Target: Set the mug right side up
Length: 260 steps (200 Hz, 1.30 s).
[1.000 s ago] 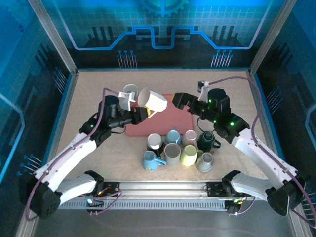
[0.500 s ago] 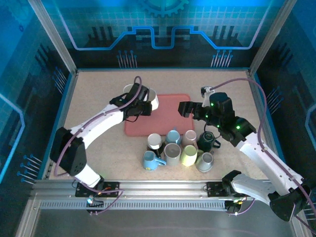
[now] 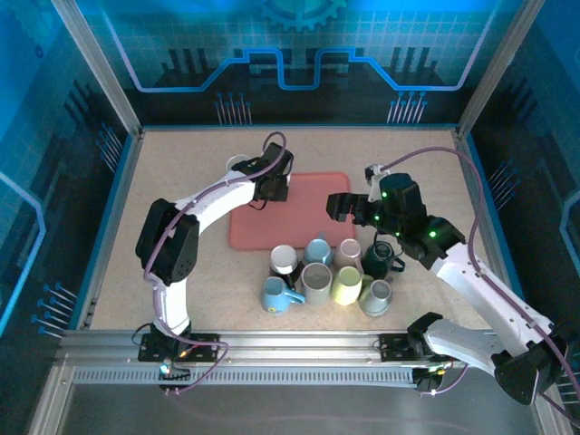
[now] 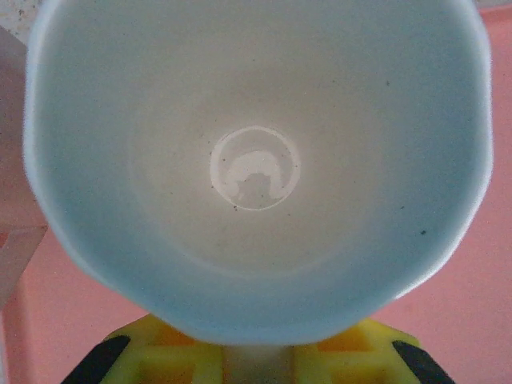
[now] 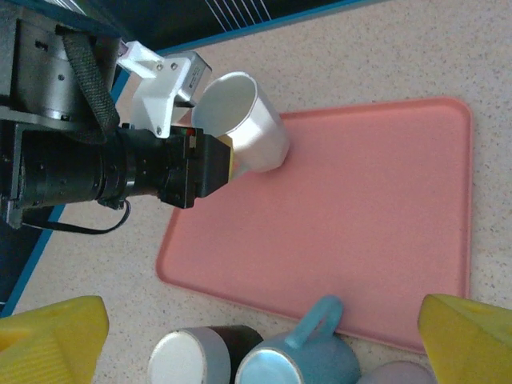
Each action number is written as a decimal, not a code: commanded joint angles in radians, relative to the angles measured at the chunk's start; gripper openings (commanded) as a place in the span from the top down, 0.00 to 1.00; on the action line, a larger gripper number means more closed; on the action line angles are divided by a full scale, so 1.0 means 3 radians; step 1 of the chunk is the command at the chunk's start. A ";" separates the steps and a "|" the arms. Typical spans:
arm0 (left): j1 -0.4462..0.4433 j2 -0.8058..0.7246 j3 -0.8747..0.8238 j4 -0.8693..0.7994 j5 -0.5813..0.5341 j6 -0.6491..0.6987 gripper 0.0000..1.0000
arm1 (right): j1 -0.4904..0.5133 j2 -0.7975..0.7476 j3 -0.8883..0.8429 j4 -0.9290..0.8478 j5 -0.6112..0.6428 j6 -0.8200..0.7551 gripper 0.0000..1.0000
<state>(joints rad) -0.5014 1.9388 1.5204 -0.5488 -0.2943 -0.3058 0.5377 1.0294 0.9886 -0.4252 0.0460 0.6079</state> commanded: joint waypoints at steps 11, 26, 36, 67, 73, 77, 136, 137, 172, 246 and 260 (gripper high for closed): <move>0.0073 0.0078 0.0214 0.0105 -0.0214 -0.0036 1.00 | 0.0041 0.0010 -0.0063 0.0077 0.0056 -0.0053 0.00; 0.0110 0.0120 0.0217 0.0114 -0.0219 -0.0068 1.00 | 0.0040 0.0015 -0.0091 0.0093 0.0056 -0.0047 0.00; 0.0123 0.0141 0.0219 0.0117 -0.0270 -0.0080 1.00 | 0.0047 0.0020 -0.0098 0.0093 0.0060 -0.0047 0.00; 0.0166 0.0231 0.0263 0.0155 -0.0302 -0.0050 1.00 | 0.0061 0.0043 -0.0111 0.0114 0.0036 -0.0060 0.00; 0.0177 0.0249 0.0279 0.0152 -0.0309 -0.0048 1.00 | 0.0065 0.0043 -0.0106 0.0115 0.0033 -0.0065 0.00; 0.0182 0.0260 0.0289 0.0153 -0.0317 -0.0045 1.00 | 0.0073 0.0048 -0.0106 0.0116 0.0035 -0.0068 0.00; 0.0218 0.0300 0.0293 0.0199 -0.0284 -0.0034 0.72 | 0.0129 0.0122 -0.0032 0.0088 0.0039 -0.0129 0.00; 0.0219 0.0296 0.0289 0.0206 -0.0283 -0.0037 0.71 | 0.0130 0.0122 -0.0030 0.0088 0.0037 -0.0129 0.00; 0.0219 0.0194 0.0199 0.0220 -0.0262 -0.0055 0.56 | 0.0163 0.0113 0.0006 0.0063 0.0026 -0.0167 0.00; 0.0177 -0.0576 -0.0345 0.0384 0.0227 -0.0296 0.48 | 0.0233 -0.0010 0.0236 -0.0339 -0.0051 -0.0531 0.00; 0.0144 -0.0748 -0.0451 0.0409 0.0334 -0.0331 0.48 | 0.0291 -0.0025 0.0305 -0.0482 -0.0026 -0.0638 0.00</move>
<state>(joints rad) -0.4458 1.8187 1.4353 -0.4644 -0.2836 -0.3656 0.5922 1.0481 1.0283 -0.4843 0.0441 0.4915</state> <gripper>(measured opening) 0.521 0.999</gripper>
